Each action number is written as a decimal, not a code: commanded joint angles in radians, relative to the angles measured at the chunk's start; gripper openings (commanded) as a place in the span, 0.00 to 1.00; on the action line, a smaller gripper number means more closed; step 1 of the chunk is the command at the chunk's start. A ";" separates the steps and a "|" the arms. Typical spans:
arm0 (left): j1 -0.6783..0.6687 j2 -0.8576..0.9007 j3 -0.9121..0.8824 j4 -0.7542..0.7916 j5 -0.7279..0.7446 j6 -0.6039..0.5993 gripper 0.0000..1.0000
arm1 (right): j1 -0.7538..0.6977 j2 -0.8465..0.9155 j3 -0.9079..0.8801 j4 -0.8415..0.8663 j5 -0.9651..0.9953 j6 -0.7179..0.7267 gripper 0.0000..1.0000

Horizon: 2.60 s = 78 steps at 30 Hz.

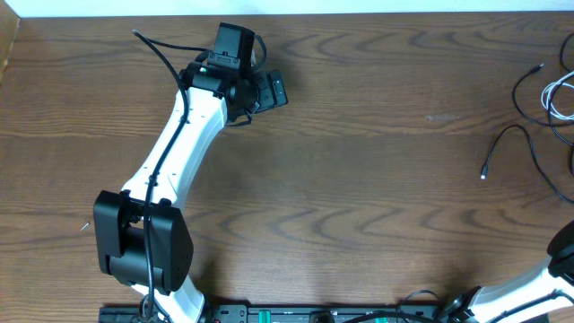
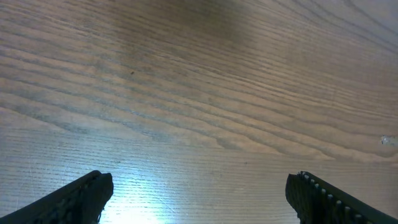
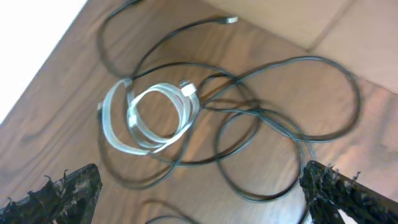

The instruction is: Untangle cables

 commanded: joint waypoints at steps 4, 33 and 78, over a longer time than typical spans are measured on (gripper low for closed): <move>0.006 -0.006 0.003 -0.003 -0.014 0.006 0.95 | 0.084 -0.145 0.011 -0.052 -0.266 -0.172 0.99; 0.006 -0.006 0.003 -0.003 -0.014 0.006 0.95 | 0.503 -0.470 0.010 -0.678 -0.366 -0.306 0.99; 0.006 -0.006 0.003 -0.003 -0.014 0.006 0.95 | 0.620 -1.845 -1.807 0.824 -0.174 -0.310 0.99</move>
